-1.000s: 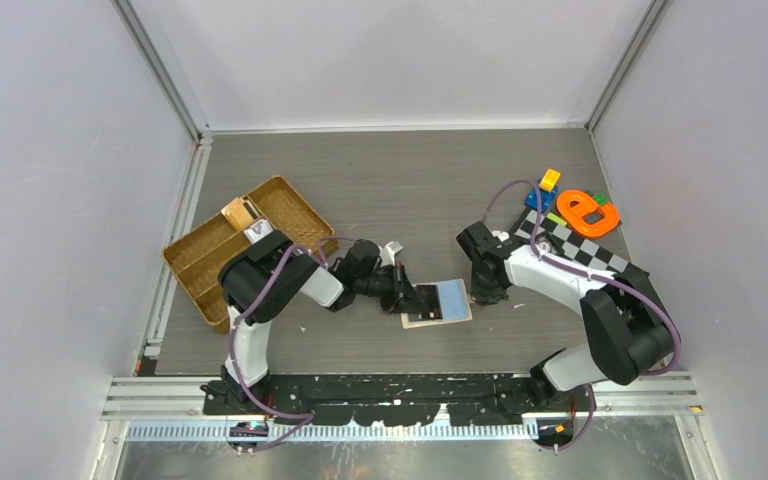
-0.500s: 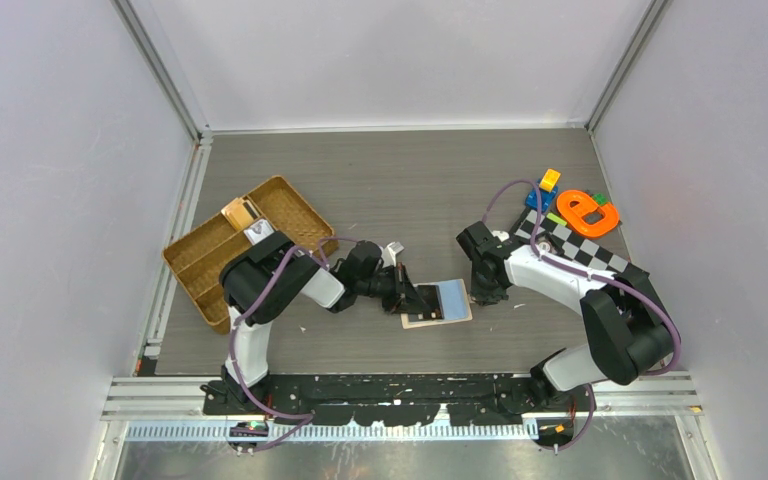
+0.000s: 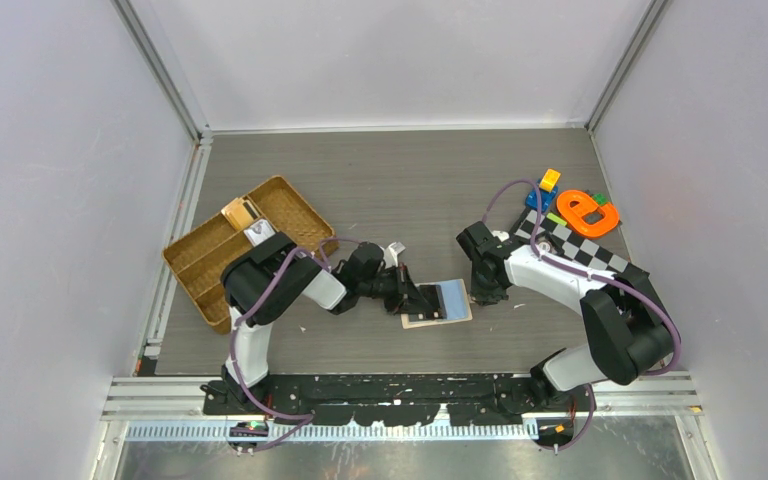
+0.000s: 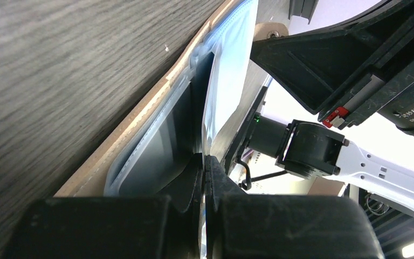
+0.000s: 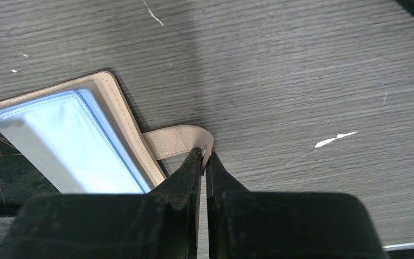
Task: Put the credit cards into the card holder
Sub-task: Insert the credit card into the card slot.
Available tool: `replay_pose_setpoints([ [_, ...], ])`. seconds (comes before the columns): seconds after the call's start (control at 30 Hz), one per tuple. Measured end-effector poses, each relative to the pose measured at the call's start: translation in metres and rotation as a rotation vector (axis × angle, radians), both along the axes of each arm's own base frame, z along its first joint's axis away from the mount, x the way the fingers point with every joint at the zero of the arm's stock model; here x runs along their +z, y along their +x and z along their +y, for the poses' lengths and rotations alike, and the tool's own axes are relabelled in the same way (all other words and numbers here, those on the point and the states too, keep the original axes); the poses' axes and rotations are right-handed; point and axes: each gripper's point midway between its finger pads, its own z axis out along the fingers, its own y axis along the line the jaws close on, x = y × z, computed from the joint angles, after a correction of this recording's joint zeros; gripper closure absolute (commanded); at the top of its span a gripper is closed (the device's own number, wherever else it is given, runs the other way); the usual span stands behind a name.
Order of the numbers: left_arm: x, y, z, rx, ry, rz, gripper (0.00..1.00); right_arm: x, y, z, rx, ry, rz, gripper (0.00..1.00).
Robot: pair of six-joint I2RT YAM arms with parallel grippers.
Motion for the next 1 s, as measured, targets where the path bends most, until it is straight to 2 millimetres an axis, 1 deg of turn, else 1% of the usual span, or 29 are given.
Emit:
replay_pose_setpoints([
  [0.2,-0.0002,-0.0005,-0.0017,0.002,0.000,-0.007,0.99,0.0000,0.0000,-0.0001,0.000,0.000,0.000,1.00],
  [0.6,-0.0021,0.0017,-0.0008,0.007,0.050,-0.011,0.78,0.0000,0.0002,-0.0004,-0.001,-0.002,-0.001,1.00],
  [0.83,0.0016,0.0027,0.0020,0.006,0.089,-0.022,0.71,0.0000,0.0002,-0.0004,-0.001,-0.002,-0.001,1.00],
  [1.0,0.0047,0.0041,0.0027,-0.008,0.134,-0.044,0.67,0.0000,0.0003,-0.0003,-0.002,-0.001,-0.002,1.00],
])
